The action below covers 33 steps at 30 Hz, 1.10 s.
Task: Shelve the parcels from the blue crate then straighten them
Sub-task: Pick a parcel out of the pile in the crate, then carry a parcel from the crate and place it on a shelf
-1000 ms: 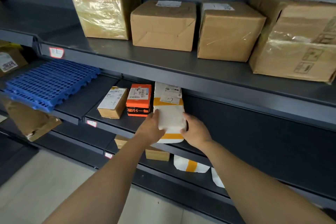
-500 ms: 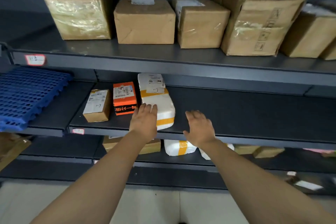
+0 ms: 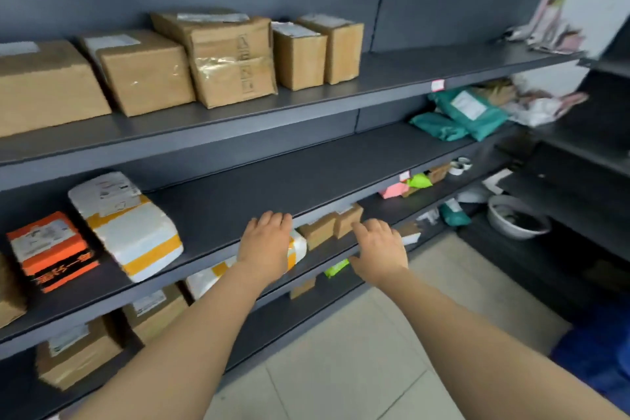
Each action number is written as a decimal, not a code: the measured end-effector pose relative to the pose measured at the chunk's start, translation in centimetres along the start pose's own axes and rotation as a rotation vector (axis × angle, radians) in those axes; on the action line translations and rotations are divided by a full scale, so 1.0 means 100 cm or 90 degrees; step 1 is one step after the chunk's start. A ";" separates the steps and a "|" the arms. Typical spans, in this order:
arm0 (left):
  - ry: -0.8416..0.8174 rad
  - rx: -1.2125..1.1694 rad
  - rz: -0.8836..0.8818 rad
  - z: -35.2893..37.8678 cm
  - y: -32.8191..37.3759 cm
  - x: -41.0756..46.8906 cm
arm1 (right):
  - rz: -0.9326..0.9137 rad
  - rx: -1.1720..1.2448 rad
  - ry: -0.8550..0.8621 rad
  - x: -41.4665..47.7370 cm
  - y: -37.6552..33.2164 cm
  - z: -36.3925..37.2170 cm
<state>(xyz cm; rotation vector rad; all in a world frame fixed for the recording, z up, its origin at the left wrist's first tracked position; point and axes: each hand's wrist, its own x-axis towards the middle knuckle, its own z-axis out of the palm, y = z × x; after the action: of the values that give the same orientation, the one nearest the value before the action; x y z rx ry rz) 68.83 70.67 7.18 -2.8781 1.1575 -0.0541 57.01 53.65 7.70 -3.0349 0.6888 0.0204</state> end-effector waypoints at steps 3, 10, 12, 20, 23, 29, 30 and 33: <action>0.027 0.004 0.083 -0.011 0.062 0.012 | 0.075 0.008 0.018 -0.033 0.059 -0.006; 0.051 -0.015 0.235 -0.029 0.231 0.021 | 0.229 -0.002 0.026 -0.125 0.206 -0.018; 0.050 -0.013 0.266 -0.029 0.277 0.018 | 0.261 -0.006 0.031 -0.152 0.244 -0.020; 0.044 -0.043 0.394 -0.037 0.477 0.001 | 0.405 -0.034 0.030 -0.273 0.402 -0.022; 0.032 -0.064 0.444 -0.044 0.547 -0.004 | 0.457 -0.034 0.019 -0.312 0.453 -0.025; 0.032 -0.080 0.551 -0.058 0.681 -0.004 | 0.577 -0.003 0.005 -0.372 0.551 -0.027; 0.030 -0.080 0.569 -0.059 0.702 -0.003 | 0.595 0.001 -0.001 -0.381 0.567 -0.026; 0.033 -0.081 0.626 -0.056 0.769 0.002 | 0.650 0.009 -0.005 -0.404 0.618 -0.025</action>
<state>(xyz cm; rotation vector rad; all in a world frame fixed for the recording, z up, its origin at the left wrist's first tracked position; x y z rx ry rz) 15.56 14.91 9.01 -2.0657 2.4744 -0.0204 -6.12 15.32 9.35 -2.3076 2.0799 0.0460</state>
